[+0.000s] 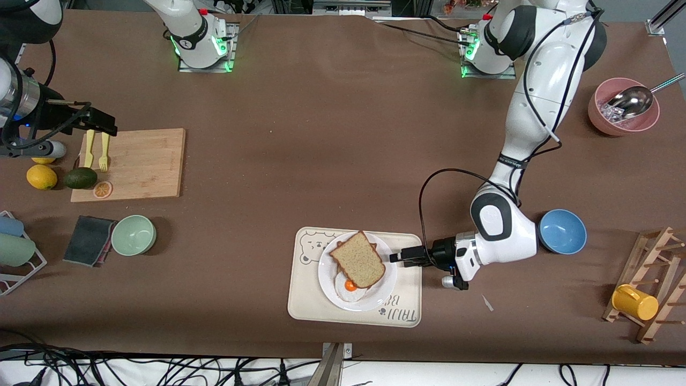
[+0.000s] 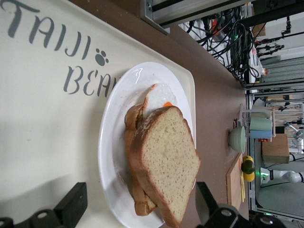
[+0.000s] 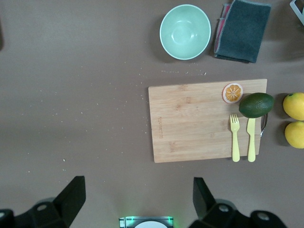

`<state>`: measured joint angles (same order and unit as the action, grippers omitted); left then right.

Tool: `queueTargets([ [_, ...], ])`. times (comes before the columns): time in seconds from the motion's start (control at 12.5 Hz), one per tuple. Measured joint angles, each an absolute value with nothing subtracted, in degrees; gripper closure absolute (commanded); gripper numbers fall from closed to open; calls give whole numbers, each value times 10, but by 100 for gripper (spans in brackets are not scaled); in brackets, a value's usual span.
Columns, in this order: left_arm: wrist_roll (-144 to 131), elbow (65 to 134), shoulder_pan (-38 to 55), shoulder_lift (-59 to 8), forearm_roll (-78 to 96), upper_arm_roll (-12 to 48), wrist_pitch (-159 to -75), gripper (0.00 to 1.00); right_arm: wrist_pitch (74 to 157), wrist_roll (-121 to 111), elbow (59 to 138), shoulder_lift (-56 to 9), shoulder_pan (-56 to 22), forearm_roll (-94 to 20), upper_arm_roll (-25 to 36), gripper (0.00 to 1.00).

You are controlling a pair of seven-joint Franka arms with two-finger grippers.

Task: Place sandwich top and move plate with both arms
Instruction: 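Open the left gripper and lift it away from the plate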

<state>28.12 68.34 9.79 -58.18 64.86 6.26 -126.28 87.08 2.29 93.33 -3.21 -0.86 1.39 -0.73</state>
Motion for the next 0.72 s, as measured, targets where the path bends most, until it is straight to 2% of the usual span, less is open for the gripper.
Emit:
queueTargets([
  [0.72,68,679,99,-461,242,63,-1105,0,871,23,933,-32,-9,14,-7,0],
])
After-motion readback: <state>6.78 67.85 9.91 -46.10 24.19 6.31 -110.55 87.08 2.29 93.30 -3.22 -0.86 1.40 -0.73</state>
